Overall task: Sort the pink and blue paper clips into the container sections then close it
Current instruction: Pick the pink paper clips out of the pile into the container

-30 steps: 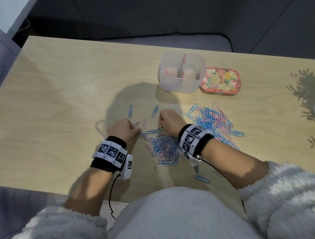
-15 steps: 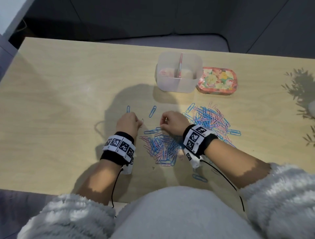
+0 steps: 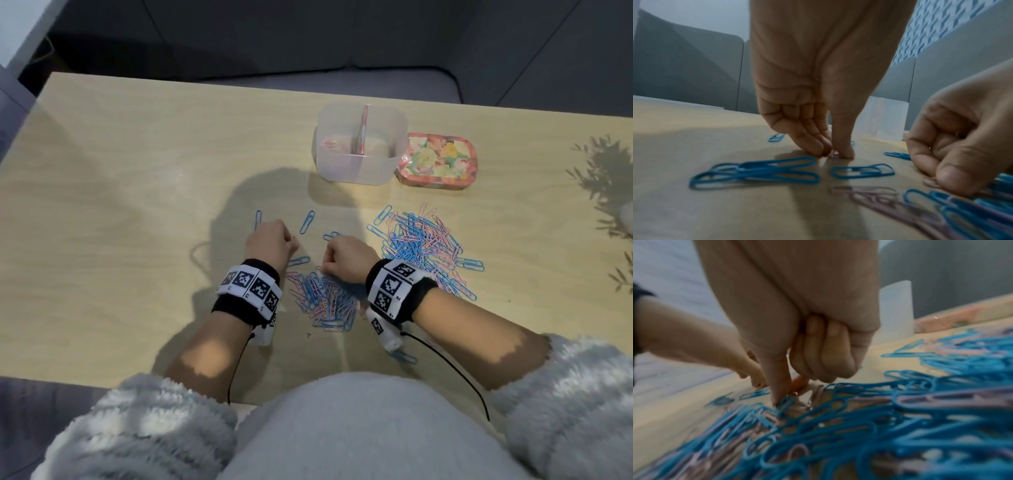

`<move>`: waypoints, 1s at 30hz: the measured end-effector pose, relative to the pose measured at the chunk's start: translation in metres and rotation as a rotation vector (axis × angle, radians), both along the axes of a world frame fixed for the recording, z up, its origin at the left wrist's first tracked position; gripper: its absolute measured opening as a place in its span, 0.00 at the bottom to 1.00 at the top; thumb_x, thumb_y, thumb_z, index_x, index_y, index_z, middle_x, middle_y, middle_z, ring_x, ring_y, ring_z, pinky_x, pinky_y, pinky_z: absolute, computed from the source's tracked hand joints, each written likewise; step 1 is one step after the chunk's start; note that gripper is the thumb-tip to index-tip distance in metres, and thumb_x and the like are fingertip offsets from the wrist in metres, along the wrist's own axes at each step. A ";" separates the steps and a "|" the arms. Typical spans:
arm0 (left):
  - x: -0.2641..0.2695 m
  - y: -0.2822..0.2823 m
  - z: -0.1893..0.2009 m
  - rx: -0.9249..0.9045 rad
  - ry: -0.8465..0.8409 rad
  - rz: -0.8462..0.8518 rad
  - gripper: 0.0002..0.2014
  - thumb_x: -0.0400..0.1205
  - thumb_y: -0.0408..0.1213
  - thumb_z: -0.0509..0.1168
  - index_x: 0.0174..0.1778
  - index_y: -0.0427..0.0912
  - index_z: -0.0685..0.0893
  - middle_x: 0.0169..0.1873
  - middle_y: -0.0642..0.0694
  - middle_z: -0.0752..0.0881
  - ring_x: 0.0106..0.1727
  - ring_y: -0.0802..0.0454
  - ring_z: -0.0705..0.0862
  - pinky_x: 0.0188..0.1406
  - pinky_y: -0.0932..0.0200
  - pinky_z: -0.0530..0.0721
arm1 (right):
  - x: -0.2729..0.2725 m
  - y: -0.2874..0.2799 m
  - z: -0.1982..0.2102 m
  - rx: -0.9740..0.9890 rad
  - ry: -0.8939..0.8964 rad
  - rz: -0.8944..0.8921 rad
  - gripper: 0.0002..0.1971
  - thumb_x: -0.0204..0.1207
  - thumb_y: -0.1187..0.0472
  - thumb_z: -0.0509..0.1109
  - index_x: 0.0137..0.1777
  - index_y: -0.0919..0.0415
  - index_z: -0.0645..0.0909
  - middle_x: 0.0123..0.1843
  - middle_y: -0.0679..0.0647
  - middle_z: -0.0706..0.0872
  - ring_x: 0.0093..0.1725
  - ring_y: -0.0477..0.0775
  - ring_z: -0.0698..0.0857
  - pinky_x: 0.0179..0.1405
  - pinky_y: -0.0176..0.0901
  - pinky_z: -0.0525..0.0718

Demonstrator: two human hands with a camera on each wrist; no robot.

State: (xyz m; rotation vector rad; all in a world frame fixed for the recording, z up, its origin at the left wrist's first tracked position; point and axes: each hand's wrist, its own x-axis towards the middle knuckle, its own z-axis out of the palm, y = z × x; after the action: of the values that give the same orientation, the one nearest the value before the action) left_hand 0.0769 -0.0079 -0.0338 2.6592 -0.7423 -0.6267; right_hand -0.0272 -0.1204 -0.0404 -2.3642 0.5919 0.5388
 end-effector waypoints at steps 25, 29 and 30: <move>-0.021 0.061 0.001 -0.341 0.398 0.096 0.10 0.81 0.41 0.63 0.35 0.41 0.79 0.26 0.50 0.72 0.29 0.54 0.71 0.33 0.59 0.69 | -0.039 -0.002 0.001 -0.083 -0.156 -0.128 0.06 0.73 0.59 0.68 0.49 0.54 0.79 0.48 0.55 0.87 0.49 0.60 0.83 0.42 0.43 0.73; -0.027 0.068 -0.003 -0.180 0.136 -0.190 0.17 0.71 0.45 0.74 0.52 0.44 0.80 0.30 0.58 0.69 0.34 0.54 0.71 0.34 0.58 0.67 | -0.047 0.008 0.010 -0.111 -0.194 0.007 0.08 0.75 0.59 0.65 0.51 0.51 0.82 0.38 0.49 0.79 0.49 0.57 0.83 0.42 0.39 0.68; -0.027 0.068 -0.003 -0.158 0.102 -0.230 0.22 0.69 0.48 0.76 0.54 0.44 0.80 0.33 0.56 0.70 0.38 0.53 0.71 0.38 0.58 0.69 | -0.049 0.016 0.013 -0.097 -0.193 0.082 0.08 0.75 0.57 0.66 0.52 0.51 0.83 0.38 0.49 0.79 0.50 0.56 0.83 0.42 0.39 0.69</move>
State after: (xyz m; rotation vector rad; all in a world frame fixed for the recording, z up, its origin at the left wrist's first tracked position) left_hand 0.0497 0.0606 -0.0366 2.3995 -1.0321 -0.7231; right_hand -0.0765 -0.1048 -0.0279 -2.5046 0.4443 0.3178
